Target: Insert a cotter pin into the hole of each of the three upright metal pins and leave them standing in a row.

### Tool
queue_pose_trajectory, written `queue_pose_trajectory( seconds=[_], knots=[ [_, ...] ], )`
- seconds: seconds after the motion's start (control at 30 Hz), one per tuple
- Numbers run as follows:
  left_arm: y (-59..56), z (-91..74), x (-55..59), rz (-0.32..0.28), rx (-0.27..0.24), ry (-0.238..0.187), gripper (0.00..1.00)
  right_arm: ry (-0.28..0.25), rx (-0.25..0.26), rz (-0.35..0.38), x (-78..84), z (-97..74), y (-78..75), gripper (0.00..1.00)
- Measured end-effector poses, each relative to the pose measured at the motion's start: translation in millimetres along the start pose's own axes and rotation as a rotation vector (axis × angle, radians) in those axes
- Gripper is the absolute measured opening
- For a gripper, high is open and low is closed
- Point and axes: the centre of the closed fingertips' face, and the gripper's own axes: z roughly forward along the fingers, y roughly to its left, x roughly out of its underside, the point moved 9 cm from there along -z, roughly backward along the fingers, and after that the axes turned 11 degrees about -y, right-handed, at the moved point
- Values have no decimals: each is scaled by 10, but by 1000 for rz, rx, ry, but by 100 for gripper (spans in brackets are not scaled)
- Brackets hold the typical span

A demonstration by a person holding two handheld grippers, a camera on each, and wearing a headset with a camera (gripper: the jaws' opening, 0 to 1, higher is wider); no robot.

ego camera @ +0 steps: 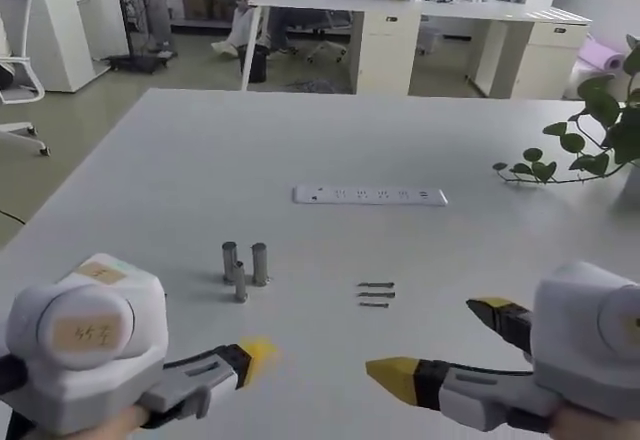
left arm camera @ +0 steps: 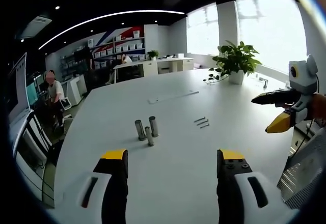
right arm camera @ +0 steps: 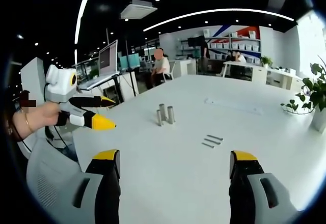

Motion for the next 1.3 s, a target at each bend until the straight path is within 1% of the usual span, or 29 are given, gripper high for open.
queue_pose_trajectory(
  seconds=[0.1, 0.17, 0.23, 0.27, 0.33, 0.4, 0.53, 0.63, 0.7, 0.83, 0.9, 0.97, 1.03, 1.13, 1.23, 1.3],
  knots=[
    [45, 92, 14, -2, -4, -1, 65, -12, -16, 9, 11, 18, -6, 86],
    [90, 176, 29, -24, -20, -15, 60, -21, -25, 12, 8, 27, -5, 86],
    [132, 269, 42, -29, -13, -23, 56, -26, -30, 15, 13, 47, -16, 84],
    [147, 305, 49, -27, -14, -23, 55, -24, -33, 21, 19, 65, -27, 84],
    [197, 388, 78, -9, -27, -7, 54, -19, -37, 28, 36, 88, -44, 81],
    [250, 476, 107, -4, -25, -2, 53, -17, -40, 35, 49, 105, -52, 78],
    [327, 629, 150, -7, -17, -2, 46, -15, -41, 44, 64, 131, -55, 78],
    [347, 761, 175, 6, -4, -2, 41, -14, -38, 45, 98, 154, -71, 78],
    [351, 845, 186, 18, 4, -6, 40, -20, -37, 62, 124, 172, -78, 77],
    [369, 998, 221, 26, 13, -14, 35, -20, -50, 74, 161, 211, -72, 76],
    [391, 1073, 263, 27, 14, -8, 33, -20, -61, 73, 169, 234, -68, 76],
    [416, 1147, 313, 26, 4, 12, 30, -25, -74, 77, 177, 260, -68, 76],
    [434, 1210, 350, 30, -2, 18, 28, -22, -85, 81, 191, 290, -74, 76],
    [458, 1275, 382, 17, 0, 20, 26, -10, -84, 73, 225, 321, -92, 76],
    [464, 1338, 411, 12, 7, 18, 23, -8, -84, 84, 240, 338, -104, 76],
    [482, 1389, 443, 4, 4, 31, 23, 0, -83, 83, 252, 347, -109, 76]
  ],
)
